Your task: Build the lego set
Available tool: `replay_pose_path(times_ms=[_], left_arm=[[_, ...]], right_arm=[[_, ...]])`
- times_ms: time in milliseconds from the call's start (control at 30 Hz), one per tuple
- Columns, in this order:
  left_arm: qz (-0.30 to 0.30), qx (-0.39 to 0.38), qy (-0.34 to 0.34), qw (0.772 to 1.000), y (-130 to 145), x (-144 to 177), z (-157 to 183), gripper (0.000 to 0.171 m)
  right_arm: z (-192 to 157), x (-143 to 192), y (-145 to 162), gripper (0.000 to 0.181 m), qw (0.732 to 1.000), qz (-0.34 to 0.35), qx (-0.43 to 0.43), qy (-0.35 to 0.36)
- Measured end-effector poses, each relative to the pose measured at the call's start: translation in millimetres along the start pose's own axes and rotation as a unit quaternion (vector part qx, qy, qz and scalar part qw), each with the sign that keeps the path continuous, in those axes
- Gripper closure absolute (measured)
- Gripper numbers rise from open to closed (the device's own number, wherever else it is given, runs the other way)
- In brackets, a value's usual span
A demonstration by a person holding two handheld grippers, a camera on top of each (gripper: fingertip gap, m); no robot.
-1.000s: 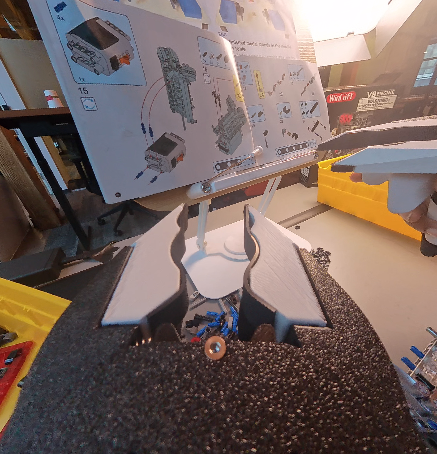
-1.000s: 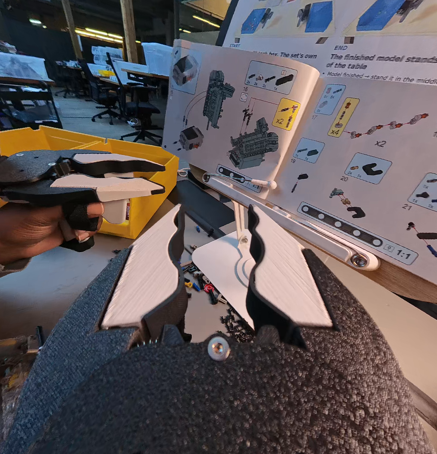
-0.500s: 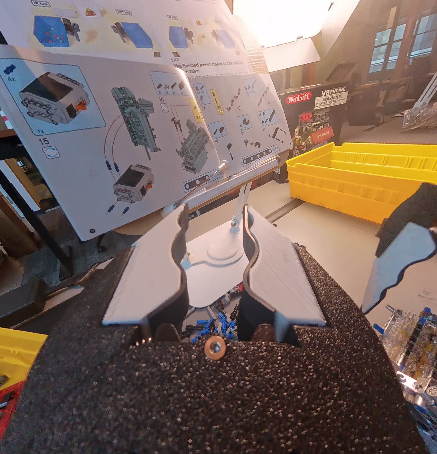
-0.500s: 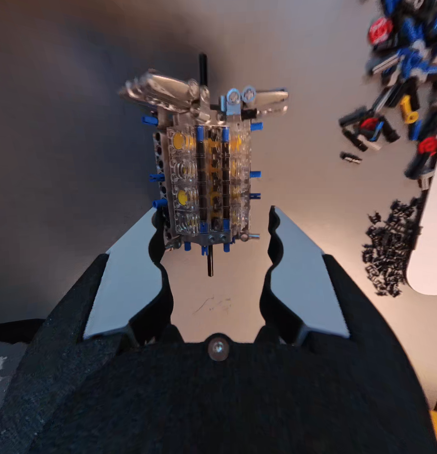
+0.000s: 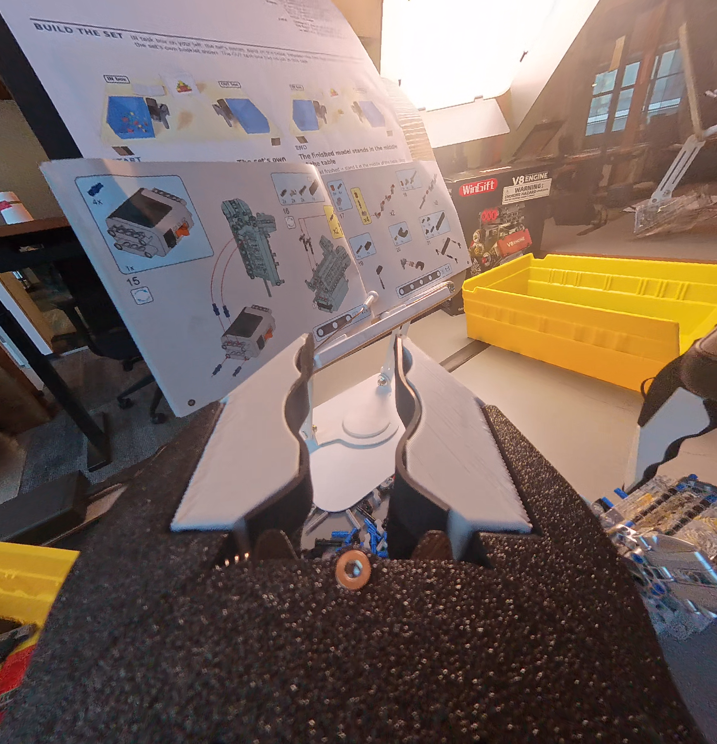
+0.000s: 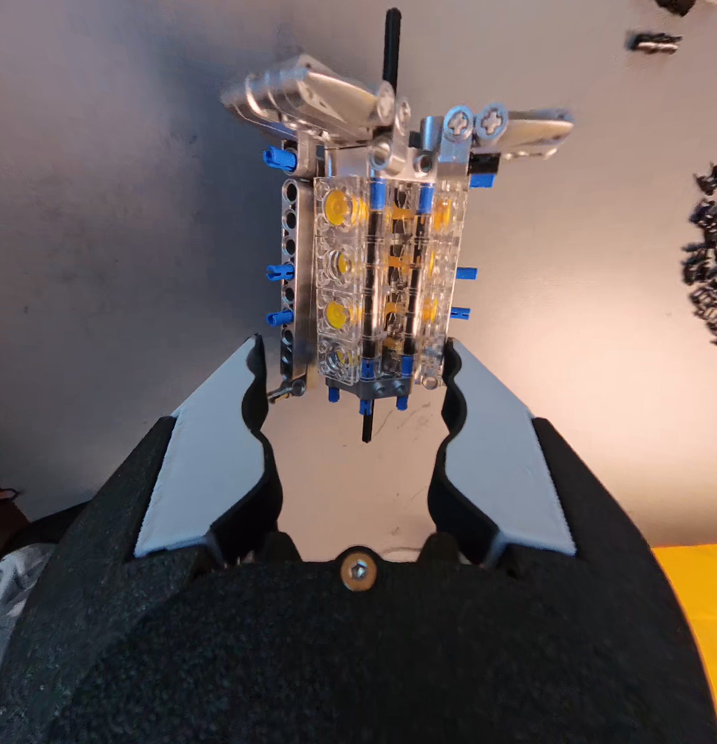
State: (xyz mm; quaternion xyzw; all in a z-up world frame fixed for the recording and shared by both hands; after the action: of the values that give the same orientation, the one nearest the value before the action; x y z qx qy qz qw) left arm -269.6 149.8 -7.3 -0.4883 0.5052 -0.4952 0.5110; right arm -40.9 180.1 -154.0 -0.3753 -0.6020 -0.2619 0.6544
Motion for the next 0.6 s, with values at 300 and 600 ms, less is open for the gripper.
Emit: replay_pose_path(times_ms=[300, 600], left_arm=[[-0.029, -0.023, 0.012, 0.999, 12, -7, 10, 0.133], [-0.041, -0.017, 0.021, 0.999, 19, -11, 14, 0.134]], right_arm=[[-20, 18, 23, 0.089, 0.998, 0.066, -0.008, -0.024], [-59, 24, 23, 0.093, 0.994, 0.084, 0.031, -0.055]])
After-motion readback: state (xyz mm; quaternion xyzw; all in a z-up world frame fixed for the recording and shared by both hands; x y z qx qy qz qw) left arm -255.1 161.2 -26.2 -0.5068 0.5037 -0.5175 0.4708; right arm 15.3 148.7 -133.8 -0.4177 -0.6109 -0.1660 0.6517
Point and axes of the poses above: each gripper's, where its closed fingertips meet, x back along the fingers, y out of its underside, z = x × y across the jaws, the point moved 4 cm from there along x, back along the fingers, and after that the axes turned 9 degrees about x, right-handed, at the moved point
